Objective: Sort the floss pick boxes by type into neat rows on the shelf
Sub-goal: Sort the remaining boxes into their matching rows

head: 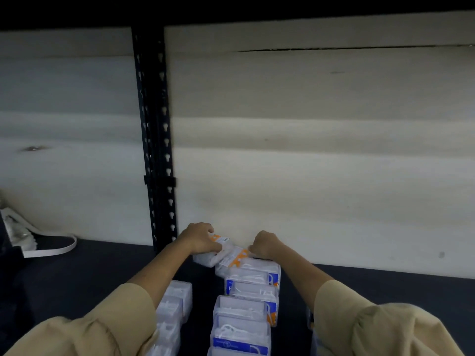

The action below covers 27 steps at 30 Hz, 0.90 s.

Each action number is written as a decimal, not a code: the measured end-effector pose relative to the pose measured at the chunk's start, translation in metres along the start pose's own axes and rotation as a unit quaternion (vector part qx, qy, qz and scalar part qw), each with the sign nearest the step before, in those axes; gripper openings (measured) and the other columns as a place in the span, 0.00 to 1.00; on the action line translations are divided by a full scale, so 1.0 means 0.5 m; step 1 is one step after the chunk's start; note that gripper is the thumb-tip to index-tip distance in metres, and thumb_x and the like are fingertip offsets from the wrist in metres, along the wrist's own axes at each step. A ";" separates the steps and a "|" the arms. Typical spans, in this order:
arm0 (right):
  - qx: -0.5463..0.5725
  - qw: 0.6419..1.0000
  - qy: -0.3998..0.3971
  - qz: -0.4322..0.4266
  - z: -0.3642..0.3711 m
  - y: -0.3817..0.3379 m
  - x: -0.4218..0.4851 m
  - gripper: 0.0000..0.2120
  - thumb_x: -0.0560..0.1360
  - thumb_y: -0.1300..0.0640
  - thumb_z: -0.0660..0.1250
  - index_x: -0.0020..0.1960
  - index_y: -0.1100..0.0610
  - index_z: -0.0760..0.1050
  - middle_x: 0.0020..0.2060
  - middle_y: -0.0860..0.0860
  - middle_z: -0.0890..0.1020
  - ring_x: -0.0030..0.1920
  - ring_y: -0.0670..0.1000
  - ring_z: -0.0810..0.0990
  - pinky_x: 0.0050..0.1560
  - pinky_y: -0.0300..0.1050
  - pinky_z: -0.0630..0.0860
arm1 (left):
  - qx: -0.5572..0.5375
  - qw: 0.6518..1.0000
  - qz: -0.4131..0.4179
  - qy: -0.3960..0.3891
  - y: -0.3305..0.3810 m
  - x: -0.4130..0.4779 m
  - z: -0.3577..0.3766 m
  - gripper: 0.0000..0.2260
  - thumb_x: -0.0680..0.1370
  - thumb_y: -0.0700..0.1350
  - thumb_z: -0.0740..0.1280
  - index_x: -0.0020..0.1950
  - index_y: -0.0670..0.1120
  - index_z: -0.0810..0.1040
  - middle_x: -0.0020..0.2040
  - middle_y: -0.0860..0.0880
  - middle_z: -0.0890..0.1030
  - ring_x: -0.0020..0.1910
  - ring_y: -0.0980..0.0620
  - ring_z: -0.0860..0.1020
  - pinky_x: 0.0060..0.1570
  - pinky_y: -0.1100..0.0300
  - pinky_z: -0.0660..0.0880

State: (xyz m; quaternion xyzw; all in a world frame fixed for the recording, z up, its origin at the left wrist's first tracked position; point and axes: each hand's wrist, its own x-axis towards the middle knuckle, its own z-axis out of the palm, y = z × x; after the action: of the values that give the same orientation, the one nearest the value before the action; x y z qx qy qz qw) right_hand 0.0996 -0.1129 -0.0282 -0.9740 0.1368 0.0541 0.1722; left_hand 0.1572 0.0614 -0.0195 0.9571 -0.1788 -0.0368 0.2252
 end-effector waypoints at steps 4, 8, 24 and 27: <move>0.014 0.998 -0.049 0.030 0.000 -0.021 0.003 0.19 0.79 0.55 0.58 0.65 0.66 0.68 0.65 0.60 0.72 0.60 0.56 0.74 0.58 0.46 0.71 | -0.078 0.996 -0.035 -0.024 -0.025 0.004 -0.004 0.18 0.69 0.49 0.72 0.57 0.45 0.80 0.51 0.47 0.79 0.48 0.49 0.78 0.41 0.61 0.76; 0.006 0.995 -0.089 0.031 0.003 -0.033 0.016 0.19 0.79 0.56 0.59 0.65 0.66 0.69 0.58 0.58 0.76 0.47 0.53 0.71 0.48 0.44 0.66 | -0.148 0.985 -0.061 -0.067 -0.039 0.011 0.001 0.13 0.70 0.48 0.71 0.48 0.41 0.81 0.37 0.46 0.76 0.34 0.49 0.76 0.33 0.60 0.77; -0.015 0.978 -0.203 -0.043 0.003 -0.111 0.023 0.31 0.75 0.44 0.64 0.71 0.62 0.64 0.66 0.55 0.70 0.66 0.55 0.69 0.60 0.45 0.66 | -0.043 0.998 0.001 -0.050 -0.030 0.034 0.017 0.27 0.73 0.56 0.69 0.69 0.46 0.71 0.68 0.47 0.73 0.66 0.49 0.73 0.61 0.61 0.70; -0.026 0.978 -0.193 -0.070 0.024 -0.126 0.023 0.35 0.74 0.45 0.67 0.74 0.60 0.58 0.72 0.55 0.65 0.70 0.56 0.66 0.68 0.46 0.65 | 0.017 0.998 0.019 -0.054 -0.029 0.038 0.024 0.31 0.71 0.55 0.71 0.71 0.49 0.68 0.69 0.48 0.72 0.65 0.49 0.73 0.64 0.59 0.70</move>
State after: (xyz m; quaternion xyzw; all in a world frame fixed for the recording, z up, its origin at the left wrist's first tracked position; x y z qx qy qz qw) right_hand 0.1278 -0.0546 -0.0211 -0.9564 0.0313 0.2330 0.1731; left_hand 0.1778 0.0614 -0.0366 0.9538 -0.2092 -0.0813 0.1997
